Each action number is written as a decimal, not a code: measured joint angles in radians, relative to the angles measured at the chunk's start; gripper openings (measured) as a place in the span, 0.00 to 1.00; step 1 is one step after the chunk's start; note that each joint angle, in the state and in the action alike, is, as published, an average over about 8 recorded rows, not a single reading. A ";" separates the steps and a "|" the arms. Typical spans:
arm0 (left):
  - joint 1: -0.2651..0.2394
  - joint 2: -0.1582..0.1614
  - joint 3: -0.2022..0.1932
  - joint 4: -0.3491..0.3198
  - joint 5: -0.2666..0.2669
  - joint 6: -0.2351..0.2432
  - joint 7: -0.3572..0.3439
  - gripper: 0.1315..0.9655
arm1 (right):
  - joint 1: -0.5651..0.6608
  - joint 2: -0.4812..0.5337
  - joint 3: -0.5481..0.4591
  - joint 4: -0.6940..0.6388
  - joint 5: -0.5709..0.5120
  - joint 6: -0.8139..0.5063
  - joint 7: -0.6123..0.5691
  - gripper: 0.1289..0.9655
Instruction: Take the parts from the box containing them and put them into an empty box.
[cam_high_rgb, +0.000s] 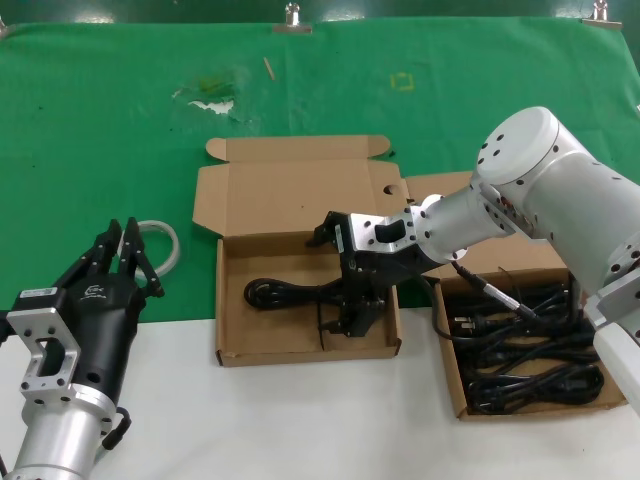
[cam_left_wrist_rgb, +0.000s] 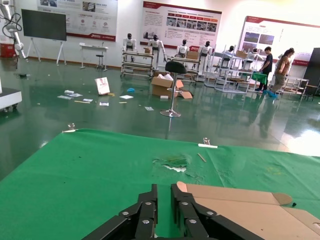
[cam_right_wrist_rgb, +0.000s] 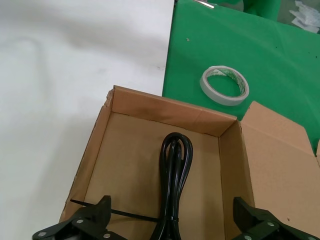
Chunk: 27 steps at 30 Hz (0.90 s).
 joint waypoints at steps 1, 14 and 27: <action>0.000 0.000 0.000 0.000 0.000 0.000 0.000 0.06 | 0.000 0.000 0.000 0.000 0.000 0.000 0.000 0.73; 0.000 0.000 0.000 0.000 0.000 0.000 0.000 0.22 | 0.000 0.000 0.000 0.000 0.000 0.000 0.000 0.94; 0.000 0.000 0.000 0.000 0.000 0.000 0.000 0.55 | -0.106 0.025 0.049 0.130 0.038 0.082 0.047 1.00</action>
